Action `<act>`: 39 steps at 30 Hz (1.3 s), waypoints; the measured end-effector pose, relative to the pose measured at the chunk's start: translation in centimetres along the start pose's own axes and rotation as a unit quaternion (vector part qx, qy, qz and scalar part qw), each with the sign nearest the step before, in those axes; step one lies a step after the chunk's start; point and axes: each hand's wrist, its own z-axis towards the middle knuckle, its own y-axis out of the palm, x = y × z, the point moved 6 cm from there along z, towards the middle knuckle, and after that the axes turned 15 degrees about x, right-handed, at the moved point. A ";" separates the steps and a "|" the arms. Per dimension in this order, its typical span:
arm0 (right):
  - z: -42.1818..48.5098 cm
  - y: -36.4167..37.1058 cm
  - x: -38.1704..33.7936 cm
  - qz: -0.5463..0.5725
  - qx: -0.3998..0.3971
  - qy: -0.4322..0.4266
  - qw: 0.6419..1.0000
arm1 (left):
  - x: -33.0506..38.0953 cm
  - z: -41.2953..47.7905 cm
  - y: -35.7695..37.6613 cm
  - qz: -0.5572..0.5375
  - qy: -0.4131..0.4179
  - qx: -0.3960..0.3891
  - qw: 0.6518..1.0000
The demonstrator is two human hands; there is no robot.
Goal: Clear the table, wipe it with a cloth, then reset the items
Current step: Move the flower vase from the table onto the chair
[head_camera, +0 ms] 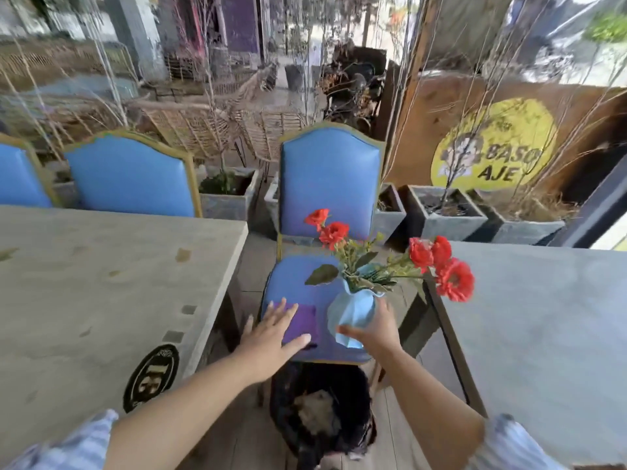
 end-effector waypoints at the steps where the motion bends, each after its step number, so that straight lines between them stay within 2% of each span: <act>1: 2.0 0.4 0.0 0.005 -0.006 0.002 1.000 | 0.1 1.8 0.2 -0.007 -0.011 0.004 1.000; 10: 16.4 7.3 1.2 0.011 -0.053 0.052 0.997 | -2.0 15.2 4.0 0.001 -0.071 -0.009 0.997; 15: 23.0 12.9 2.8 0.007 -0.045 0.085 0.995 | -4.4 23.0 6.8 0.006 -0.053 -0.017 0.998; 21: 30.6 19.8 5.9 0.019 -0.012 0.134 0.991 | -8.1 30.5 12.5 -0.004 -0.078 -0.048 0.996; 25: 34.1 23.2 8.9 -0.017 -0.040 0.129 0.991 | -9.7 32.9 15.8 -0.017 -0.093 -0.067 0.993; 28: 34.8 23.3 9.7 -0.009 -0.035 0.164 0.986 | -9.9 33.7 17.4 -0.016 -0.092 -0.079 0.993; 30: 35.0 23.6 9.9 -0.005 -0.030 0.158 0.987 | -9.8 34.0 18.0 -0.016 -0.090 -0.084 0.992; 34: 34.9 24.4 11.1 -0.025 -0.061 0.167 0.984 | -9.6 34.2 18.7 -0.027 -0.093 -0.089 0.991; 39: 35.8 24.7 11.7 -0.030 -0.037 0.159 0.986 | -9.4 33.9 18.9 -0.024 -0.094 -0.093 0.991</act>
